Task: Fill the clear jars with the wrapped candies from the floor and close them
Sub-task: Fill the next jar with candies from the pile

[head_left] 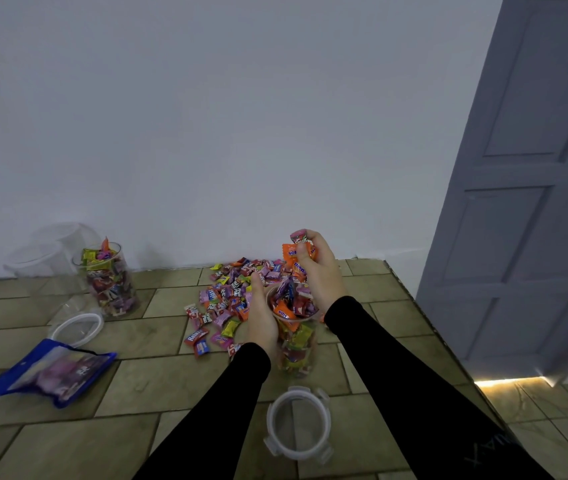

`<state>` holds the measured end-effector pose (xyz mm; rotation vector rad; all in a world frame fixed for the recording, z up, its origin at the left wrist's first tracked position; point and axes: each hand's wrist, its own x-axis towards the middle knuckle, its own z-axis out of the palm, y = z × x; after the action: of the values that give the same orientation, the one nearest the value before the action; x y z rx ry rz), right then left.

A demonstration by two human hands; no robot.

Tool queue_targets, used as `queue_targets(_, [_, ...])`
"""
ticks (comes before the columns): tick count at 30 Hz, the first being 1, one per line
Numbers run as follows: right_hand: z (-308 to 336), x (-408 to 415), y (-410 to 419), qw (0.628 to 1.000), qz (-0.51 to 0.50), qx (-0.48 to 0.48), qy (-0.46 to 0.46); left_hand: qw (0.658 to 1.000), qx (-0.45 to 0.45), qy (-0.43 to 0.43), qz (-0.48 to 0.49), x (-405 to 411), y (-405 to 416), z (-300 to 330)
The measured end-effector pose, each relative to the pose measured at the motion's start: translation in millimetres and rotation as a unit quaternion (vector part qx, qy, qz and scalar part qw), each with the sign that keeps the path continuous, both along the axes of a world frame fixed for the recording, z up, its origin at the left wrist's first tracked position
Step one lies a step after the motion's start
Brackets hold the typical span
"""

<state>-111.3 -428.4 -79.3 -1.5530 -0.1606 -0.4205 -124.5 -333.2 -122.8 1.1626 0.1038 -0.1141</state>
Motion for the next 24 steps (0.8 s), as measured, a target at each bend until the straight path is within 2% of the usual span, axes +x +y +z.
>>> queue_targets(6, [4.3,-7.3,-2.0,1.0,0.022,0.0,-0.011,1.0,-0.002,-0.008,0.002,-0.4,0.8,-0.2])
queue_targets(10, [6.8,-8.7,-2.1,0.997,0.065,0.027,0.013,1.0,-0.015,-0.018,-0.002,-0.8,0.3,0.7])
queue_targets(21, [1.9,-5.2,-1.6,0.995,0.051,-0.077,-0.039,1.0,-0.013,-0.026,-0.008,-0.2,1.7,-1.8])
queue_targets(24, [2.5,-5.3,-2.5,0.995,0.066,-0.063,-0.034,1.0,-0.014,-0.025,0.001,2.6,1.0,-2.2])
